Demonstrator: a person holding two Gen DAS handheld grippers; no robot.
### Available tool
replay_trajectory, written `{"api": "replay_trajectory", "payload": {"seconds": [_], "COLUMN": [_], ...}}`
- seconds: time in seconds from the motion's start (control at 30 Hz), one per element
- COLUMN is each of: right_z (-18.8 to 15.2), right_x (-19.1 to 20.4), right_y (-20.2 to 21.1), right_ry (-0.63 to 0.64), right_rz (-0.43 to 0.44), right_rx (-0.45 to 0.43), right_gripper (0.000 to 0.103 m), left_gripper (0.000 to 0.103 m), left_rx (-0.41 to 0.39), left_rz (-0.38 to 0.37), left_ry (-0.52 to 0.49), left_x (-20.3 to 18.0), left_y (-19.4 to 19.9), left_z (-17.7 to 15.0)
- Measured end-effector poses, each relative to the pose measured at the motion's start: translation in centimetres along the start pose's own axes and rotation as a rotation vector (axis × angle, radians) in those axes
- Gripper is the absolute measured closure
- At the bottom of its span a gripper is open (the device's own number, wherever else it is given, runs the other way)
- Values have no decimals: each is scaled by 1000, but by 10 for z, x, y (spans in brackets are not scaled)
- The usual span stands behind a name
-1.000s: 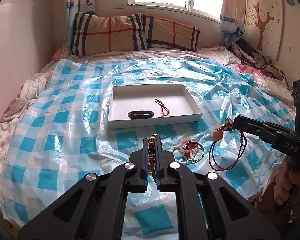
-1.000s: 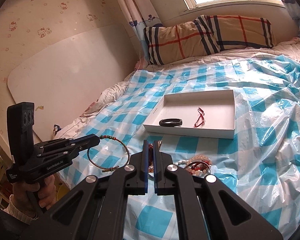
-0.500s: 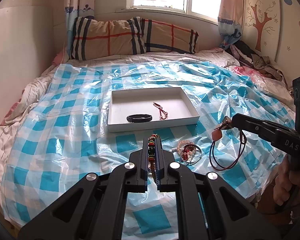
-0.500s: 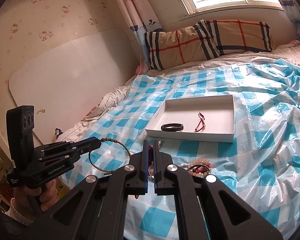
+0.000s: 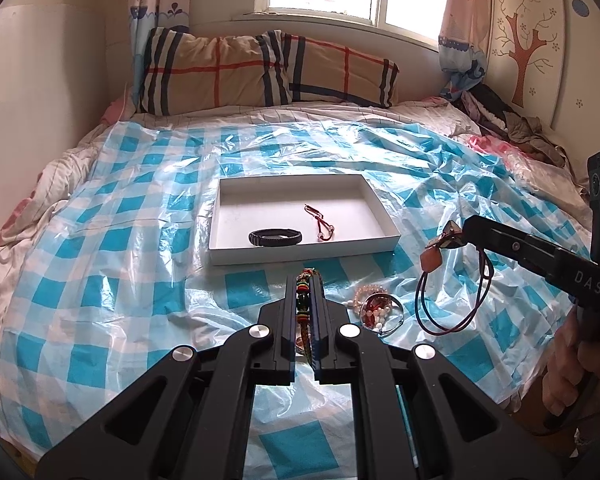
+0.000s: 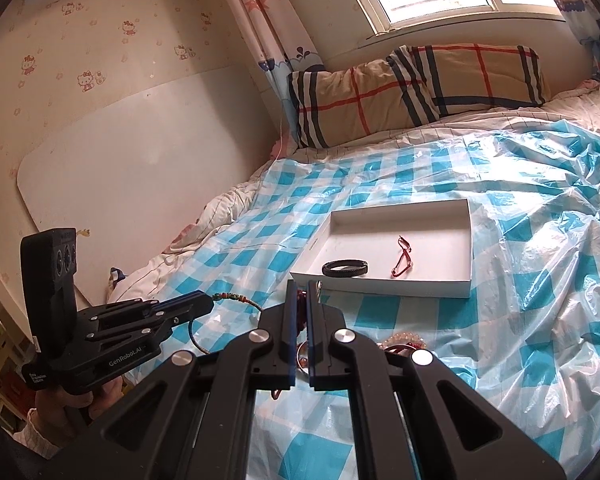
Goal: Organize jewelry
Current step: 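Lift both held bracelets and carry them over the white tray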
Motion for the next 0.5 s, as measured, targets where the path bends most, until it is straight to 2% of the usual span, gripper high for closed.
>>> {"api": "replay_trajectory", "payload": {"seconds": [0.37, 0.5], "right_z": [20, 22], "right_x": [-7, -12], "right_y": [-25, -39], "right_ry": [24, 63], "right_rz": [-9, -57], "right_rx": [-19, 27], "right_gripper": [98, 98], "left_gripper": [98, 98], "left_rx": [-25, -36], "left_rz": [-24, -19], "left_ry": [40, 50], "left_x": [16, 21], "left_y": [-38, -45], "left_z": [20, 27]}}
Point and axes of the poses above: each gripper's, at about its wrist camera, not at the fingertips, and y roughly against the way its jaws point, x to its left, z to its top, the point moved 3 cm from there along -y, roughly the way its jaws point, and after that the axes turned 10 degrees about -y, right-handed, at the moved point
